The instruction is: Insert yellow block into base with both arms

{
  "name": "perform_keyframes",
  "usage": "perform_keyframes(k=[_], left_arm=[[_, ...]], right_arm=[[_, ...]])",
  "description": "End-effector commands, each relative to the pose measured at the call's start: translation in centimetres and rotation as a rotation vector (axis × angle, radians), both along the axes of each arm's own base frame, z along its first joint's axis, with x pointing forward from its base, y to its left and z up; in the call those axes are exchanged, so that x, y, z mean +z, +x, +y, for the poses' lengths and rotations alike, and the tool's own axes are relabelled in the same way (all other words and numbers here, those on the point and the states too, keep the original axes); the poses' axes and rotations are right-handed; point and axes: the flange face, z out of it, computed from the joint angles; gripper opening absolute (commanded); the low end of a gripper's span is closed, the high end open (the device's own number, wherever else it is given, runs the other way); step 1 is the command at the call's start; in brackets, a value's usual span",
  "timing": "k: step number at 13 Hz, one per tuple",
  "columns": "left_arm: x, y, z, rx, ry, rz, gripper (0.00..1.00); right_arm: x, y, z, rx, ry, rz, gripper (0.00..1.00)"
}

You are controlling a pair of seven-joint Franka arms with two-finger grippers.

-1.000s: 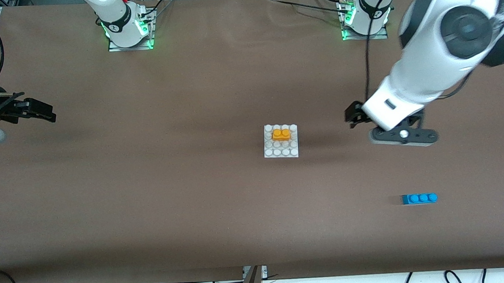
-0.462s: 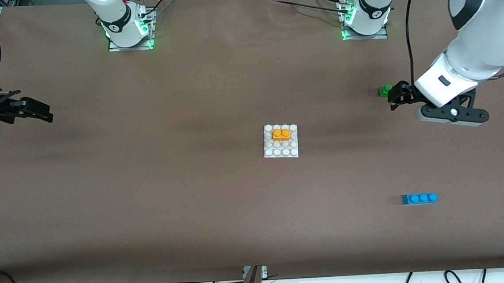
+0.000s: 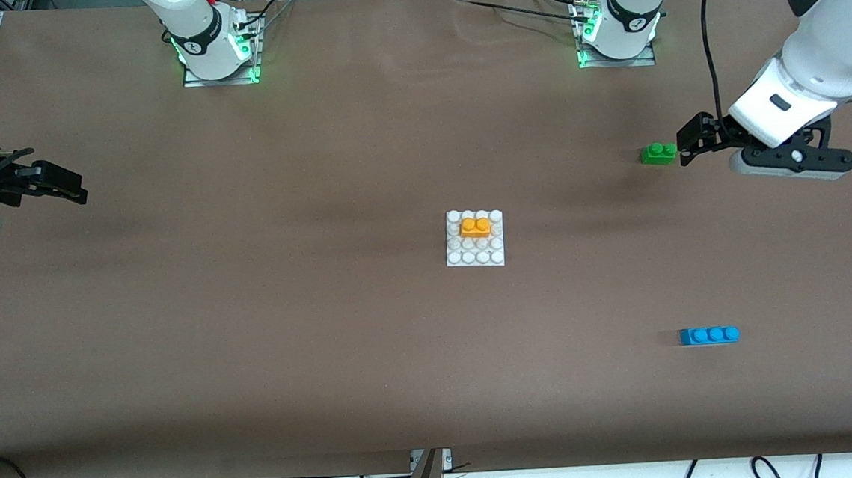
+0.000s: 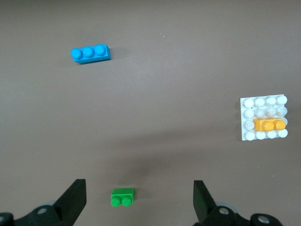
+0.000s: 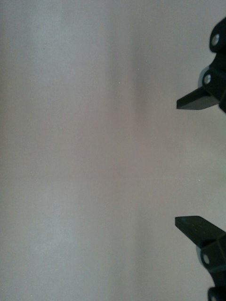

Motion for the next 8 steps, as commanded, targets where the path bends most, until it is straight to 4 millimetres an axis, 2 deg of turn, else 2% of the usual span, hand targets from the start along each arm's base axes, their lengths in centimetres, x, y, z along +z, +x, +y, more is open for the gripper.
perform_keyframes(k=[1, 8], left_arm=[[-0.1, -0.6, 1.2, 0.009, -0.009, -0.006, 1.00], [-0.4, -0.1, 2.6, 0.037, -0.009, 0.008, 1.00]], right_arm=[[0.8, -0.3, 0.1, 0.011, -0.012, 0.001, 1.00], [0.8, -0.3, -0.1, 0.014, -0.015, 0.001, 1.00]])
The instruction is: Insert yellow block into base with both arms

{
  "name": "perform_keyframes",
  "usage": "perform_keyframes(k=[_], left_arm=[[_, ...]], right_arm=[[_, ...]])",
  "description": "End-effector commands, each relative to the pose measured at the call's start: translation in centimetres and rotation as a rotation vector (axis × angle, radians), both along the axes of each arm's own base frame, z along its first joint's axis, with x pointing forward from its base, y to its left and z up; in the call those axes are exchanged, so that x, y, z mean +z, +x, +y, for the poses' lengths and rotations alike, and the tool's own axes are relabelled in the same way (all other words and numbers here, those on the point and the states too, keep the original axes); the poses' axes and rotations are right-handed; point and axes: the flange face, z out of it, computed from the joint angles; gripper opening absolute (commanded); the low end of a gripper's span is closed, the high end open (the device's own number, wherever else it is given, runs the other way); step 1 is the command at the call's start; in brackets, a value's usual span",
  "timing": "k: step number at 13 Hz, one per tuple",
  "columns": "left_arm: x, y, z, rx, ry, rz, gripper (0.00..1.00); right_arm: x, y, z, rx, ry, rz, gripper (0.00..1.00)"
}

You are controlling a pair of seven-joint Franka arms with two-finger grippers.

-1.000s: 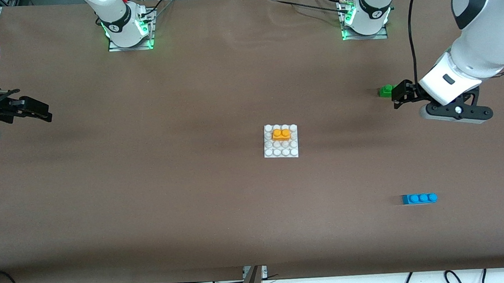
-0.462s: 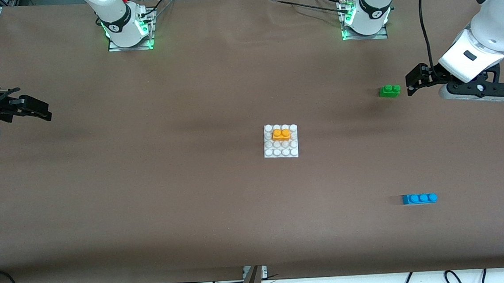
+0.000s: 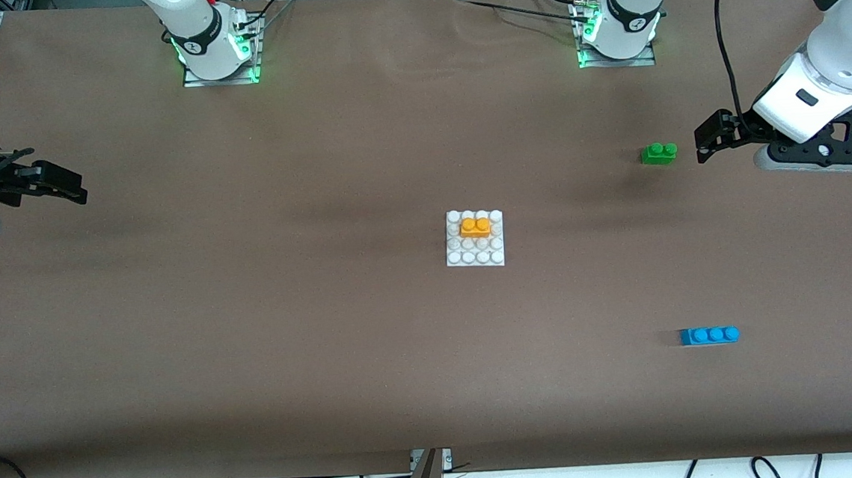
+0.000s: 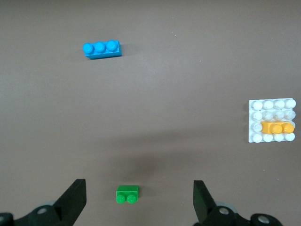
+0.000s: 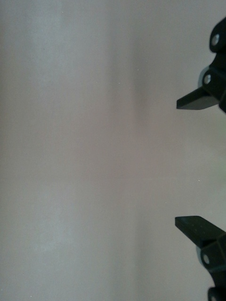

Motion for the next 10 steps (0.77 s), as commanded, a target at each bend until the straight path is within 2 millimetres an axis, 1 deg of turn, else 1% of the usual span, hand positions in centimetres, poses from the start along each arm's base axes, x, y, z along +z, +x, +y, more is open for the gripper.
perform_keyframes(k=[1, 2, 3, 4, 10], left_arm=[[-0.40, 0.04, 0.46, 0.006, -0.010, 0.016, 1.00], [0.03, 0.23, 0.46, 0.006, -0.010, 0.010, 1.00], [-0.07, 0.55, 0.40, 0.004, -0.005, 0.011, 1.00], [0.40, 0.71, 0.31, 0.002, -0.005, 0.002, 1.00], [0.50, 0.58, 0.37, 0.000, 0.002, 0.021, 1.00]], right_arm=[[0.76, -0.29, -0.05, 0.013, -0.011, 0.000, 1.00], [0.76, -0.29, 0.02, 0.015, -0.013, 0.000, 1.00], [0.83, -0.29, 0.04, 0.015, -0.011, -0.001, 1.00], [0.67, -0.25, 0.04, 0.015, -0.011, 0.002, 1.00], [0.83, -0.28, -0.05, 0.013, -0.011, -0.001, 1.00]])
